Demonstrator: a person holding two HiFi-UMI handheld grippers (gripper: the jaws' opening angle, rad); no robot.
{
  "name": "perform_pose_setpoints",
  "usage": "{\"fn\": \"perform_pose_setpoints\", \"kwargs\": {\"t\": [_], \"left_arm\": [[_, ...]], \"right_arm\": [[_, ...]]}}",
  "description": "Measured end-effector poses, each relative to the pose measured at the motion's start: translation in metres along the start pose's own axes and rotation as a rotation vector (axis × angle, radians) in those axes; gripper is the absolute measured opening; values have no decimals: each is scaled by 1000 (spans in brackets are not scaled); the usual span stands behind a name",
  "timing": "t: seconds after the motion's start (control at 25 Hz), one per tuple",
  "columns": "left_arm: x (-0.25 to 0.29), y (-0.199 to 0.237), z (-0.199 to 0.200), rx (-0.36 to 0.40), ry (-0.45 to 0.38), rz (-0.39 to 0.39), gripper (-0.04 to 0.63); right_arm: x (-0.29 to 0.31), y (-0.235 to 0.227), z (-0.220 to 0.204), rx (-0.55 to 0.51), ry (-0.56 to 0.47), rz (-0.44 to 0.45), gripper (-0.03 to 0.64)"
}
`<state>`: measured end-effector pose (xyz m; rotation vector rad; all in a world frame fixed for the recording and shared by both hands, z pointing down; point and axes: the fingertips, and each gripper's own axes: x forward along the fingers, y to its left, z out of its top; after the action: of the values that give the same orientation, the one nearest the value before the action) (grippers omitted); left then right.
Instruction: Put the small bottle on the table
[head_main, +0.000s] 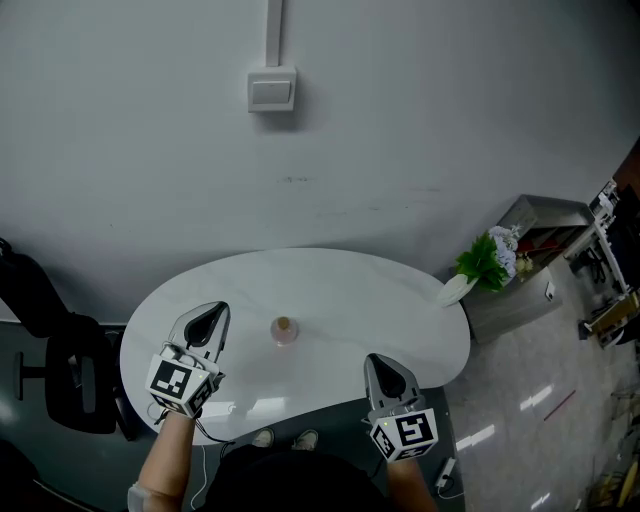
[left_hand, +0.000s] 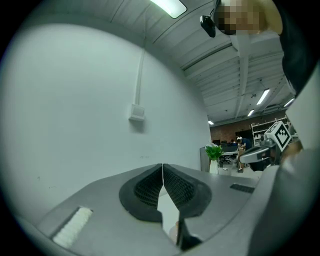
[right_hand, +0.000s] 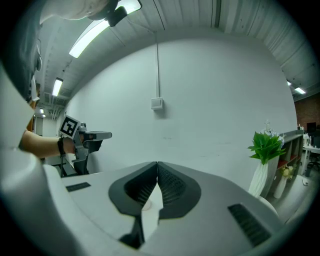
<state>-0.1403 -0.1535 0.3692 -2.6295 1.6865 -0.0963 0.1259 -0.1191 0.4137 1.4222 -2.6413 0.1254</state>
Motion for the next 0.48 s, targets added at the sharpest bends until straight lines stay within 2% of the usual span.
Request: {"fn": "perform_pose_setpoints", "kwargs": {"t": [0.28,0.48], "left_arm": [[-33,0,19,-25,-47,39,9],[-65,4,20,-13,-56,81,9]], "right_arm": [[-9,-11,-3,-20,29,-39,6],[-15,-18,-3,-19,35,-88,6]]}}
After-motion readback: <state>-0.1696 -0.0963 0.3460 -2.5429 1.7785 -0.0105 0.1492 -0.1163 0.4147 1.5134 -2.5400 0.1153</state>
